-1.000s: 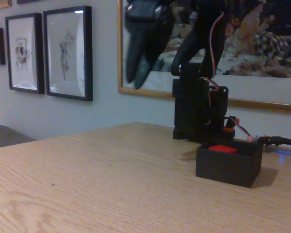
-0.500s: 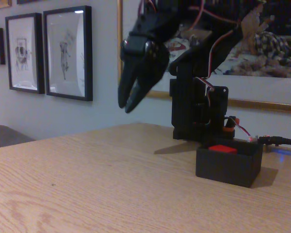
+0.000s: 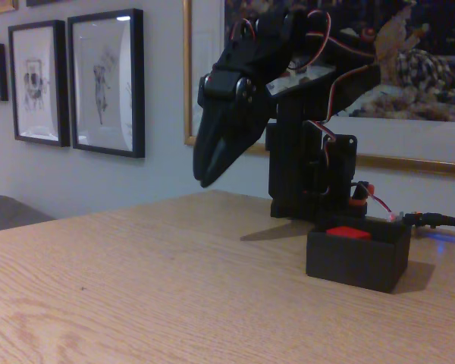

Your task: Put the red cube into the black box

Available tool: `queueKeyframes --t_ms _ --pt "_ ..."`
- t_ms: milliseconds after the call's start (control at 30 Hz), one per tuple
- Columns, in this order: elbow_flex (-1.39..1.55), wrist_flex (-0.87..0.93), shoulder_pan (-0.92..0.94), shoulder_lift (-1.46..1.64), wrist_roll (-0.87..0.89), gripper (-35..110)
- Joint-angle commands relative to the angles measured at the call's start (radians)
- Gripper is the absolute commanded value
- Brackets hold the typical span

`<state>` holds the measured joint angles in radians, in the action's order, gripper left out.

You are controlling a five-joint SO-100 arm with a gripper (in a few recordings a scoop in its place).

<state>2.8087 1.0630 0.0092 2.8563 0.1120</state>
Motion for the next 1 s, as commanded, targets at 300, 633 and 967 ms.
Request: queueKeyframes --t_ms 300,633,967 --pt "0.023 -0.017 0.037 0.009 -0.018 1" --pt "0.029 -0.02 0.035 0.012 -0.014 0" --pt "0.029 -0.025 0.038 0.005 -0.012 0"
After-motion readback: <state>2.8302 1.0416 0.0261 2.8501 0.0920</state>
